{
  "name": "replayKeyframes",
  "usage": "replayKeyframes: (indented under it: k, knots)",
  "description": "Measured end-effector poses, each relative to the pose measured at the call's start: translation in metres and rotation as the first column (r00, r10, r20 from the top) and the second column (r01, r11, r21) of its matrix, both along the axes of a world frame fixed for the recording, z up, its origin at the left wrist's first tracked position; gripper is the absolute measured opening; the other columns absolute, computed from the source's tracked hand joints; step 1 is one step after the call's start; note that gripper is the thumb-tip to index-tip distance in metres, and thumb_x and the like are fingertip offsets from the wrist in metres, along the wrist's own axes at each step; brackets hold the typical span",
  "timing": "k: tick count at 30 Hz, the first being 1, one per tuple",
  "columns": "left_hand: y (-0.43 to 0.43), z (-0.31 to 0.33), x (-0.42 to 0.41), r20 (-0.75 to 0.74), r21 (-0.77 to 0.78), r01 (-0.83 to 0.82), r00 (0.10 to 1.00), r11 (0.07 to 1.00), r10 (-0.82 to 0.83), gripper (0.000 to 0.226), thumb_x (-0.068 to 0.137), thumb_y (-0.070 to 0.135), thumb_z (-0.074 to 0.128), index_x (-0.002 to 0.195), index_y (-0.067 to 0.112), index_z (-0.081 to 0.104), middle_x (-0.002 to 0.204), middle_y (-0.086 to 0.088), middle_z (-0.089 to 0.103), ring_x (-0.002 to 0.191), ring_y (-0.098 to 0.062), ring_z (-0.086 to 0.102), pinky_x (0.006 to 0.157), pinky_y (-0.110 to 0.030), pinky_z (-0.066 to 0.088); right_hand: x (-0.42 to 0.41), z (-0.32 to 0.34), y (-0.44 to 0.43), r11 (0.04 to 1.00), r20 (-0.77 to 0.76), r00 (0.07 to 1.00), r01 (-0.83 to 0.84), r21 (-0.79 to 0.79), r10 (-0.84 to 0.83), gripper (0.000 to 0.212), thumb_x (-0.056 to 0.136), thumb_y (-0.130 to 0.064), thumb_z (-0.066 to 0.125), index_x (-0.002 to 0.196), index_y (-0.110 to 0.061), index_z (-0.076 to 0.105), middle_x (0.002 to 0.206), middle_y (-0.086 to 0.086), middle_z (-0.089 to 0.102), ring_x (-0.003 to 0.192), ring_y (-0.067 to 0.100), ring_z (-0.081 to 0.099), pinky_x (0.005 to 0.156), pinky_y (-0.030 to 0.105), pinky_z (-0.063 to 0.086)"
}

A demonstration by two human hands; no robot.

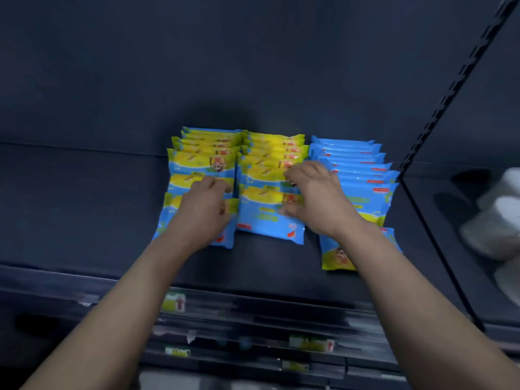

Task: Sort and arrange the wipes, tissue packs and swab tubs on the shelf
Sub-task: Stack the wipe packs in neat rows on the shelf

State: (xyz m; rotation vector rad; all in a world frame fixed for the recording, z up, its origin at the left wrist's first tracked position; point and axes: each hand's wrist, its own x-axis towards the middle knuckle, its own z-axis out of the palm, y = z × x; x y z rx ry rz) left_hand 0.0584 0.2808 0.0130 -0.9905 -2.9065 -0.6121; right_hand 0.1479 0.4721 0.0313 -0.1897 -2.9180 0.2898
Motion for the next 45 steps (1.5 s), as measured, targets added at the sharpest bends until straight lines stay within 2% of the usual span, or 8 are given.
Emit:
replayKeyframes:
  k: [5, 11, 14, 20, 28, 32, 39, 45]
  knots:
    - [-0.039, 0.009, -0.045, 0.13, -0.302, 0.148, 0.985, 0.942, -0.113, 0.068, 0.076, 0.034, 0.073, 0.134, 0.018, 0.041, 0.135, -0.003, 0.037, 0.125, -0.023, 0.035, 0.101, -0.039, 0.034, -0.036, 0.006, -0.03, 0.994, -0.032, 0.996, 0.082, 0.068, -0.08, 0.063, 0.08, -0.04, 0.067, 0.135, -0.02, 0.044, 0.14, -0.001, 0.041, 0.136, 0.02, 0.024, 0.106, 0.033, 0.012]
    - [-0.046, 0.01, -0.067, 0.204, -0.418, 0.286, 0.954, 0.862, -0.218, 0.075, 0.069, 0.038, 0.077, 0.128, 0.016, 0.037, 0.128, -0.005, 0.04, 0.12, -0.025, 0.034, 0.099, -0.039, 0.03, -0.07, 0.008, -0.062, 0.994, -0.025, 0.994, 0.111, 0.015, -0.111, 0.059, 0.083, -0.036, 0.065, 0.136, -0.021, 0.043, 0.141, -0.001, 0.041, 0.136, 0.02, 0.025, 0.107, 0.032, 0.015]
    - [-0.046, 0.011, -0.076, 0.195, -0.425, 0.308, 0.949, 0.851, -0.247, 0.069, 0.07, 0.041, 0.076, 0.124, 0.015, 0.041, 0.124, -0.005, 0.042, 0.117, -0.025, 0.035, 0.098, -0.038, 0.029, -0.08, 0.007, -0.071, 0.992, -0.024, 0.991, 0.128, -0.022, -0.129, 0.059, 0.083, -0.035, 0.066, 0.136, -0.019, 0.043, 0.142, 0.0, 0.04, 0.136, 0.02, 0.024, 0.107, 0.033, 0.016]
    - [-0.052, 0.009, -0.1, -0.092, -0.338, 0.291, 0.936, 0.895, -0.339, 0.072, 0.07, 0.043, 0.074, 0.126, 0.015, 0.038, 0.124, -0.003, 0.035, 0.115, -0.022, 0.032, 0.098, -0.036, 0.029, -0.095, 0.009, -0.074, 0.983, 0.008, 0.987, 0.161, -0.084, -0.161, 0.061, 0.085, -0.032, 0.065, 0.139, -0.017, 0.04, 0.144, 0.002, 0.038, 0.136, 0.021, 0.025, 0.11, 0.036, 0.02]
    - [-0.047, 0.009, -0.109, -0.12, -0.353, 0.263, 0.939, 0.898, -0.322, 0.085, 0.063, 0.051, 0.075, 0.129, 0.016, 0.034, 0.125, -0.002, 0.034, 0.118, -0.021, 0.029, 0.1, -0.036, 0.023, -0.125, 0.013, -0.062, 0.988, 0.056, 0.995, 0.093, -0.125, -0.087, 0.052, 0.09, -0.037, 0.058, 0.137, -0.018, 0.043, 0.145, 0.004, 0.04, 0.137, 0.022, 0.026, 0.112, 0.038, 0.025]
    - [-0.037, 0.018, -0.118, -0.268, -0.335, 0.197, 0.918, 0.921, -0.294, 0.079, 0.062, 0.044, 0.078, 0.123, 0.014, 0.037, 0.129, -0.004, 0.032, 0.119, -0.024, 0.029, 0.102, -0.035, 0.021, -0.142, 0.014, -0.056, 0.985, 0.076, 0.996, 0.065, -0.157, -0.053, 0.047, 0.095, -0.037, 0.048, 0.137, -0.016, 0.044, 0.147, 0.008, 0.036, 0.138, 0.024, 0.024, 0.113, 0.038, 0.022]
    - [-0.012, 0.026, -0.136, -0.074, -0.416, 0.217, 0.96, 0.883, -0.271, 0.125, 0.052, 0.045, 0.084, 0.145, 0.016, 0.006, 0.148, -0.003, 0.014, 0.139, -0.024, 0.009, 0.116, -0.042, -0.001, -0.152, 0.019, -0.042, 0.984, 0.1, 0.995, 0.025, -0.176, -0.008, 0.053, 0.095, -0.035, 0.048, 0.142, -0.012, 0.035, 0.145, 0.008, 0.037, 0.137, 0.025, 0.026, 0.112, 0.039, 0.023]
    - [-0.008, 0.025, -0.136, -0.053, -0.416, 0.219, 0.963, 0.883, -0.264, 0.124, 0.047, 0.05, 0.082, 0.142, 0.014, 0.01, 0.142, -0.003, 0.019, 0.138, -0.022, 0.009, 0.117, -0.04, -0.003, -0.157, 0.019, -0.032, 0.981, 0.116, 0.992, -0.017, -0.191, 0.04, 0.056, 0.091, -0.04, 0.053, 0.139, -0.014, 0.04, 0.138, 0.005, 0.038, 0.132, 0.023, 0.031, 0.111, 0.038, 0.026]
